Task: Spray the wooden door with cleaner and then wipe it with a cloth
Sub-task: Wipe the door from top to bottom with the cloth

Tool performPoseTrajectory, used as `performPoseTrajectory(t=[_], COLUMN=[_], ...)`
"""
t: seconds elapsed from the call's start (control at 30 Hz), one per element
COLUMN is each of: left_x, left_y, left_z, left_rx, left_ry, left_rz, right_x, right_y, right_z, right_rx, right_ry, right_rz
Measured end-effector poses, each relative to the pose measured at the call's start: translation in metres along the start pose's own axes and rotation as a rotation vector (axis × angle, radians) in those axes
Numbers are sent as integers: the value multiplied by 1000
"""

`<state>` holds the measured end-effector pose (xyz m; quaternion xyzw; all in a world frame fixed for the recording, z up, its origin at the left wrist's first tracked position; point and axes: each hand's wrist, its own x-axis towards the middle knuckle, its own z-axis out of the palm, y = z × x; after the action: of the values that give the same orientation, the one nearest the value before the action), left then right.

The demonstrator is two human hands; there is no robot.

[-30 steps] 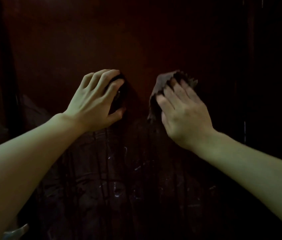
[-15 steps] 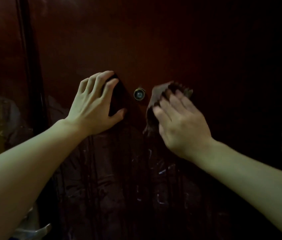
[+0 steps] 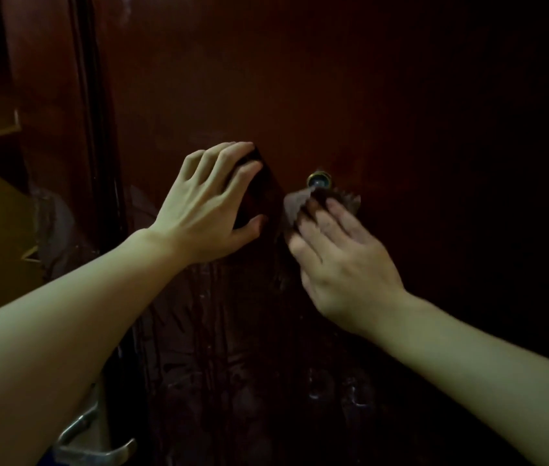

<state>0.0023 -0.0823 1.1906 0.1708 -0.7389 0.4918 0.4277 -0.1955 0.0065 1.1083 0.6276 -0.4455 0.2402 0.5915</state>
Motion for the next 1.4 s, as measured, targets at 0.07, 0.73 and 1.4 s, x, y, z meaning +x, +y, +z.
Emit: performPoseTrajectory(t=[0.07, 0.73, 1.4], left_x=[-3, -73, -130], left_y=[-5, -91, -146], left_z=[2, -5, 7], left_rx=[9, 48, 18], left_ry=[2, -137, -125], left_rz=[12, 157, 139], right_x=[15, 50, 66], right_y=[-2, -64, -146], right_z=[1, 27, 60], right_rx=[-8, -55, -5], right_ry=[19, 16, -75], right_rz=[50, 106, -145])
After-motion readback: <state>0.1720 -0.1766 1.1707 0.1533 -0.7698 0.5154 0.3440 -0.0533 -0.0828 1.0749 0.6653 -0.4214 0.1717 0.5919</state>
